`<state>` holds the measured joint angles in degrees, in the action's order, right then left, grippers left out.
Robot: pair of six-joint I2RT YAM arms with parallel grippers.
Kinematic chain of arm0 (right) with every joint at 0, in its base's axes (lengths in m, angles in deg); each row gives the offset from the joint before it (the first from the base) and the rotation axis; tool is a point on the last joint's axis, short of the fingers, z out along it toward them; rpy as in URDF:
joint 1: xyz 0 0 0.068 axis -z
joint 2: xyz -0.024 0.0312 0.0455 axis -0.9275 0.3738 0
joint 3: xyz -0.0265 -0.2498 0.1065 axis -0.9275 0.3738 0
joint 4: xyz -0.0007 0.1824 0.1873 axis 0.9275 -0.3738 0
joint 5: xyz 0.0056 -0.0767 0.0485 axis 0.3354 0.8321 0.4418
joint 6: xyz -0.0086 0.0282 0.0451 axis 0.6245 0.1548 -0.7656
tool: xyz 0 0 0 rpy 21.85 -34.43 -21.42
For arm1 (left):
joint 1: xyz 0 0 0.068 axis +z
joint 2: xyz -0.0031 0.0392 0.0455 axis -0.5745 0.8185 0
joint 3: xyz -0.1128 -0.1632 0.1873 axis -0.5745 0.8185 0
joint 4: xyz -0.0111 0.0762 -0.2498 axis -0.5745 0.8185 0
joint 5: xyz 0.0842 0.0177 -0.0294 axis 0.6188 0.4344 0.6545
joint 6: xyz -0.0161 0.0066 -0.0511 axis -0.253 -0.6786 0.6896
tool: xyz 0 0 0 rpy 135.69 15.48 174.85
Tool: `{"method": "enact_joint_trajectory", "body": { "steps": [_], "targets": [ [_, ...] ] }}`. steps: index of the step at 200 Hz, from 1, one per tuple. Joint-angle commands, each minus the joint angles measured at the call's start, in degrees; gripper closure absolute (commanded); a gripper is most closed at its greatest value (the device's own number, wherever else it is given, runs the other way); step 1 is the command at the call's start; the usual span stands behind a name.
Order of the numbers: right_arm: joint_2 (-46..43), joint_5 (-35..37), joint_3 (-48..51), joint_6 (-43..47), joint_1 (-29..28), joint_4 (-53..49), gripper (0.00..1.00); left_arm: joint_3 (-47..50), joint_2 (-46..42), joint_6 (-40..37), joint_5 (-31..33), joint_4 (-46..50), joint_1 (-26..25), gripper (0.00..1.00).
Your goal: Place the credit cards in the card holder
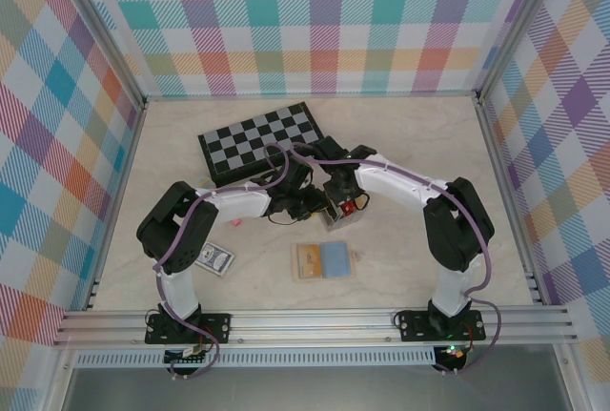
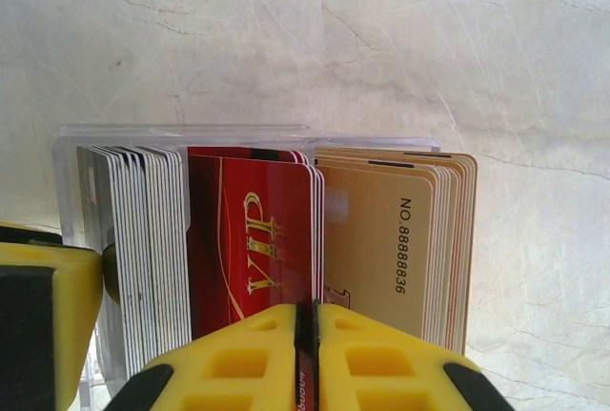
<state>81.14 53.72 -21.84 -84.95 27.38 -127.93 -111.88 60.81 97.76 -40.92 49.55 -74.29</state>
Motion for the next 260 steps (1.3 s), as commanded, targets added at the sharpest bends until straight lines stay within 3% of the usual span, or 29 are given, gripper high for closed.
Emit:
{"method": "enact_joint_trajectory", "body": {
  "steps": [1,110,159,200,226,260],
  "targets": [
    [-2.33,2.09,-1.20,-0.48,0.24,-2.80,0.93,1.83,0.62,-1.03,1.37,4.55,0.38,0.74],
    [-7.20,-9.43,-0.09,-5.62,0.50,-1.71,1.00,1.62,-0.41,-1.85,1.65,5.28,0.38,0.74],
    [-12.54,-17.44,2.78,-9.82,3.32,1.51,1.00,2.17,-3.41,-2.47,1.26,3.09,0.40,0.70],
    [-16.92,-22.50,5.19,-12.61,5.65,3.26,1.00,3.23,-8.12,-3.01,1.42,1.55,0.46,0.58],
    [-21.26,-27.37,8.15,-15.87,7.43,6.25,1.00,5.38,-13.27,-3.45,1.69,0.85,0.63,0.43],
    [-27.83,-37.08,13.60,-21.78,11.13,12.26,1.00,12.37,-22.06,-0.69,-4.54,-7.66,2.53,0.35]
  ]
}}
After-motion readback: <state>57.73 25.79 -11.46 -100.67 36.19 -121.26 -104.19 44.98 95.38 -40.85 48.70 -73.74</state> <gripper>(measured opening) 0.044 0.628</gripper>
